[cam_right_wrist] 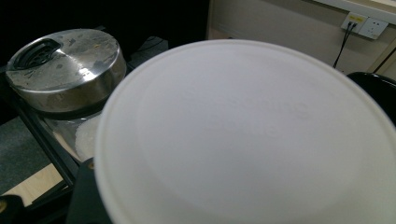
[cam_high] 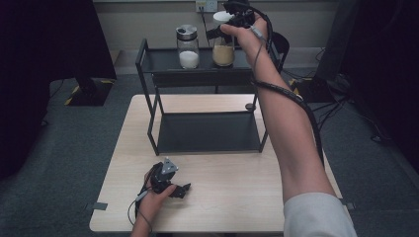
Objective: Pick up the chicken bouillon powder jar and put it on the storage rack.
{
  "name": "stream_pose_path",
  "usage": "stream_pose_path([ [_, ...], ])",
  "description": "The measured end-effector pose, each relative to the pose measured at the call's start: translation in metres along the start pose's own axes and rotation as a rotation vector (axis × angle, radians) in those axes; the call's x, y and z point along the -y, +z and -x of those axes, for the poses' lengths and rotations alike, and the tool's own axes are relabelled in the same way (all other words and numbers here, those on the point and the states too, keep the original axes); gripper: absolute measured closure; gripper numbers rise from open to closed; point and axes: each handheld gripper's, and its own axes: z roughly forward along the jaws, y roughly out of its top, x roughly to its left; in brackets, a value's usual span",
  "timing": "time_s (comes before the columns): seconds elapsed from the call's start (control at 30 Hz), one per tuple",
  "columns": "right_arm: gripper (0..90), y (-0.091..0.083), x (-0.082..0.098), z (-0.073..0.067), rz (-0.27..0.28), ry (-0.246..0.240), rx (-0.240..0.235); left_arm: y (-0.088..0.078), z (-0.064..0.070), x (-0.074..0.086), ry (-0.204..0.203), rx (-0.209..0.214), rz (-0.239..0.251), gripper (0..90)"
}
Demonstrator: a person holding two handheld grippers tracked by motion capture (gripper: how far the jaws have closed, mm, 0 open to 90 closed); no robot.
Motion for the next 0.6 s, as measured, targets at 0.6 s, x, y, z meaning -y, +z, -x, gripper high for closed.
stream_pose_path([
  [0.6, 34.2, 0.003, 0.01, -0.006, 0.033, 0.021, 0.013, 0.0, 0.0, 0.0, 0.0, 0.0, 0.0, 0.0],
])
